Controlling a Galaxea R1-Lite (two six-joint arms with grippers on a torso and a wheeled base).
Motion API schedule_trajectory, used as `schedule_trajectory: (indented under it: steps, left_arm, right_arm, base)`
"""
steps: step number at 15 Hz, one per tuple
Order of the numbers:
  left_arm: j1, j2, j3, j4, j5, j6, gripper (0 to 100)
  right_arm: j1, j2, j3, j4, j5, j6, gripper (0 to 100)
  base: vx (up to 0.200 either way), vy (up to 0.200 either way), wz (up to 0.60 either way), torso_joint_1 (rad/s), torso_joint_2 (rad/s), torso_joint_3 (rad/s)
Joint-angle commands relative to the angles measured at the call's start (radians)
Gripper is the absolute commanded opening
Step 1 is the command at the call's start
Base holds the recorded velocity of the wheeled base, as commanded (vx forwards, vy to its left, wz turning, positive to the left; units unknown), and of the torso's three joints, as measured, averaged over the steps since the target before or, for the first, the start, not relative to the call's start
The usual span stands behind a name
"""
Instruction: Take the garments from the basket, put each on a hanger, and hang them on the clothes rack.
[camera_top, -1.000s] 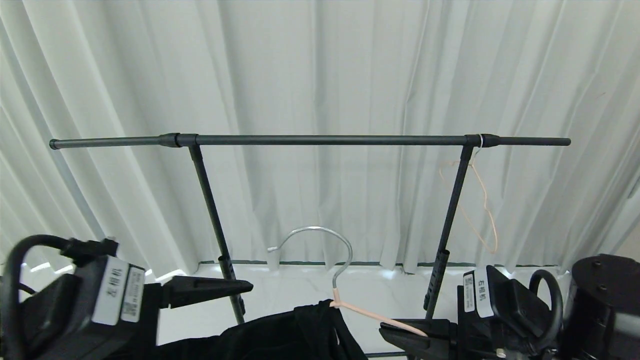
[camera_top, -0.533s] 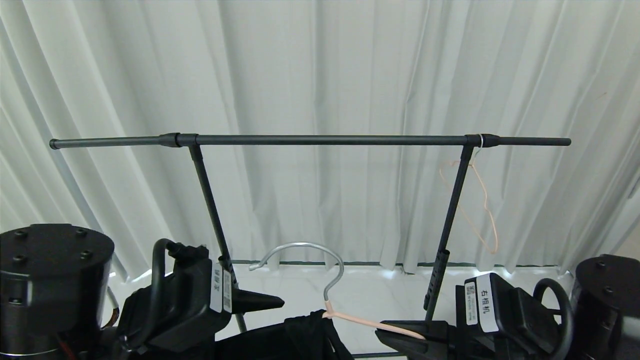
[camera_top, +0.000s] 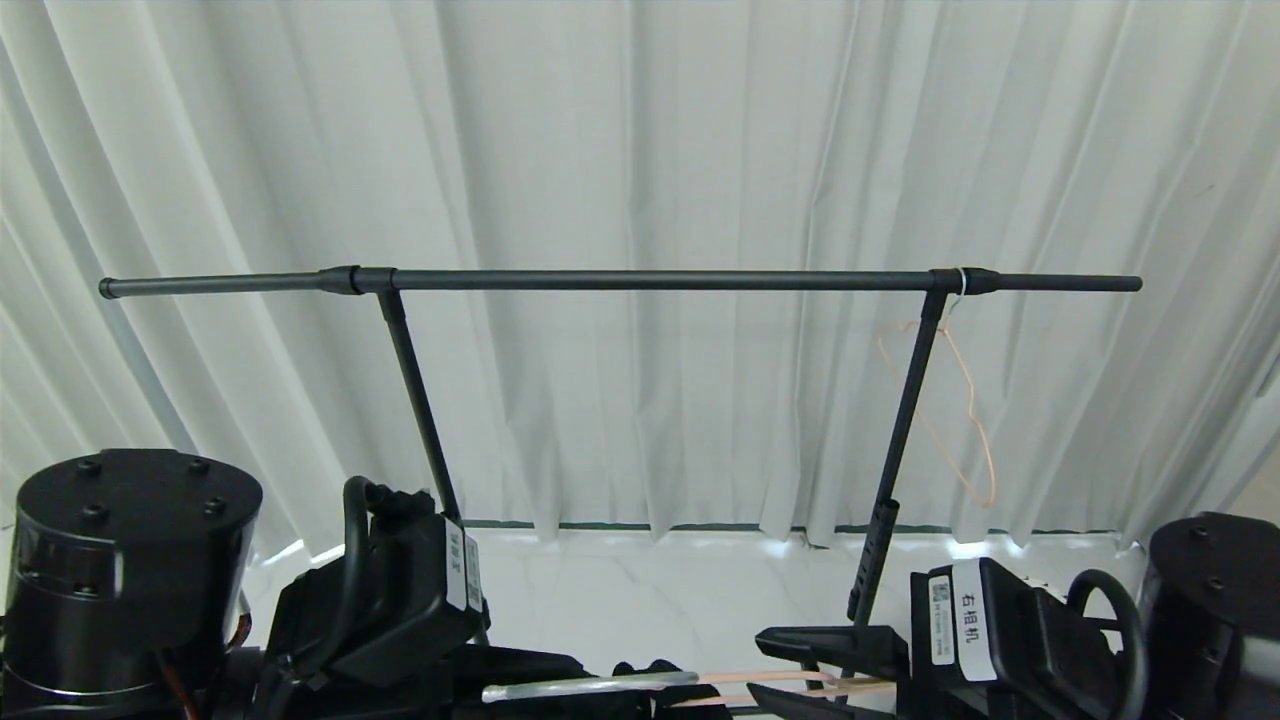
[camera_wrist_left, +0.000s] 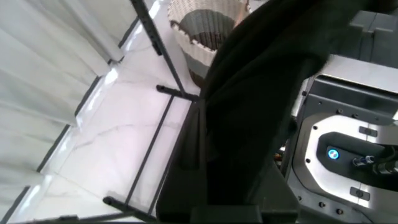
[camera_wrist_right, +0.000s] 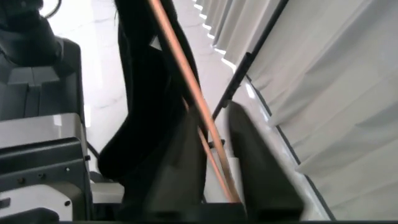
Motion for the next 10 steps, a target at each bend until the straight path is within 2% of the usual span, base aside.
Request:
schedule_trajectory:
  steps: [1,6,8,10]
  left_arm:
    - [0.012,0.000,0.000,-0.002,0.000,-0.002,0]
    - [0.090,0.003,0.001,-0.002,0.001,-0.048,0]
    - [0.160,0.008,-0.002,-0.002,0.028,-0.105,0]
    - [0.160,0.006,-0.012,-0.005,0.084,-0.194,0]
  right_arm:
    - [0.000,0.007,-0.001,0.002,-0.002,-0.011,100]
    - [-0.006,0.004,-0.001,0.002,-0.073,-0.017,100]
    - [-0.021,0.000,0.004,0.002,-0.097,-0.012,100]
    - [-0.023,0.007,0.010,0.002,-0.097,-0.011,100]
  base:
    - [0.000,0.000,0.00,0.000,0.00,0.000]
    - [0.000,0.000,0.00,0.000,0.00,0.000]
    - [0.000,0.000,0.00,0.000,0.00,0.000]
    - [0.000,0.000,0.00,0.000,0.00,0.000]
